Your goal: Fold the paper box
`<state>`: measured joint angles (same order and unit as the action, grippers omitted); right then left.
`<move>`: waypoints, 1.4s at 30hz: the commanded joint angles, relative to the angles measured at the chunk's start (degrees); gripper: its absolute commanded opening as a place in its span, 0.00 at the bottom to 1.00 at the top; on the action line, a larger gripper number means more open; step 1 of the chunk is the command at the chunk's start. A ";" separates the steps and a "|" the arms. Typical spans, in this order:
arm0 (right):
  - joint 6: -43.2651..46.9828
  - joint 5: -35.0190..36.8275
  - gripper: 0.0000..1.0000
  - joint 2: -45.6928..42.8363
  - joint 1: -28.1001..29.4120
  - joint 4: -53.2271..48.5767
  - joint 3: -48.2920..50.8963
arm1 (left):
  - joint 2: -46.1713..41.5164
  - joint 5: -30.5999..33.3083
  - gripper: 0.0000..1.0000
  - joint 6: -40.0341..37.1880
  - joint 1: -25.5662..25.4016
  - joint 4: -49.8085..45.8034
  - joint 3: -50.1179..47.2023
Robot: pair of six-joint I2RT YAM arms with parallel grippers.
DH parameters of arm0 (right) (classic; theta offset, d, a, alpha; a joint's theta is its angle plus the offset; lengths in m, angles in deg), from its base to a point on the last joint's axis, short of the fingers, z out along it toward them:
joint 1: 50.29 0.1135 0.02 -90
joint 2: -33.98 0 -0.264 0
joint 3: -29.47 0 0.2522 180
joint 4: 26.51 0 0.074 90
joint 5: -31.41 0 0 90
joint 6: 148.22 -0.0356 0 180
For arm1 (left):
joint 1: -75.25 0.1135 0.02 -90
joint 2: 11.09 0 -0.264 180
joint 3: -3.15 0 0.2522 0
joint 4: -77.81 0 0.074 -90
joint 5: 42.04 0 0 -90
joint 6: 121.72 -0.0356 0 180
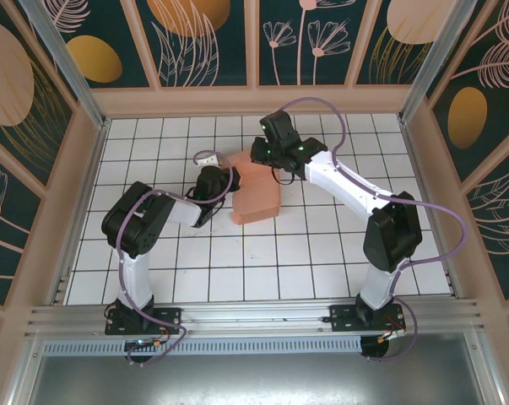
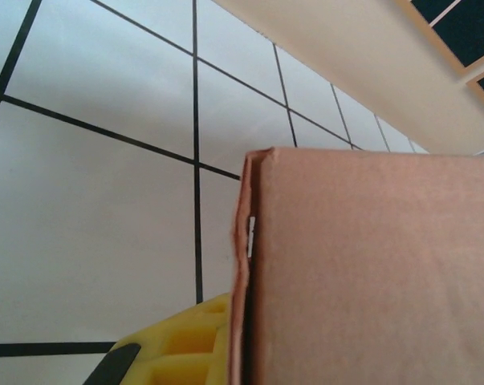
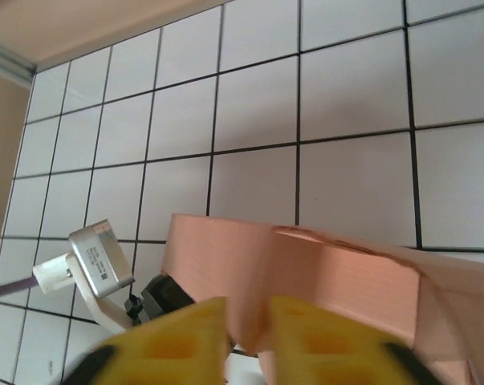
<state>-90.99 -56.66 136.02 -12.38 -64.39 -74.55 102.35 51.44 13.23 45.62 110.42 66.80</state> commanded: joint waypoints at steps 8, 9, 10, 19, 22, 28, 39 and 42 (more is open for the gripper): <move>10.86 1.82 0.49 -17.52 -1.44 12.31 13.64 | -2.54 -0.62 0.00 -2.52 0.03 -12.45 3.39; 10.62 1.30 0.49 -19.00 -3.33 12.21 15.23 | -2.91 -1.09 0.00 -2.73 0.01 -12.52 3.12; 9.66 -0.52 0.48 -20.22 -5.85 12.00 16.77 | -3.29 -1.71 0.00 -3.00 0.02 -12.62 2.95; 15.97 -25.98 0.43 -22.67 -20.75 20.93 28.55 | -6.29 -8.68 0.00 -5.66 0.01 -14.76 3.18; 21.94 -30.89 0.43 -21.61 -21.19 24.51 30.82 | -7.35 -9.88 0.00 -5.62 0.01 -15.10 2.91; 28.59 -41.57 0.43 -18.47 -20.44 26.15 30.67 | -8.20 -10.59 0.00 -4.98 0.02 -16.33 2.97; 35.99 -35.51 0.40 -12.77 -14.82 16.43 25.31 | -7.52 -12.10 0.00 -4.08 0.03 -16.61 3.98; 36.58 -32.00 0.40 -12.49 -13.65 15.48 25.04 | -7.34 -12.10 0.00 -3.65 0.01 -16.82 4.14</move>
<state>-57.00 -92.11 122.36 -27.46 -46.64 -47.60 95.88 40.89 9.01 45.90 92.83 69.27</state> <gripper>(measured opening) 0.402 0.066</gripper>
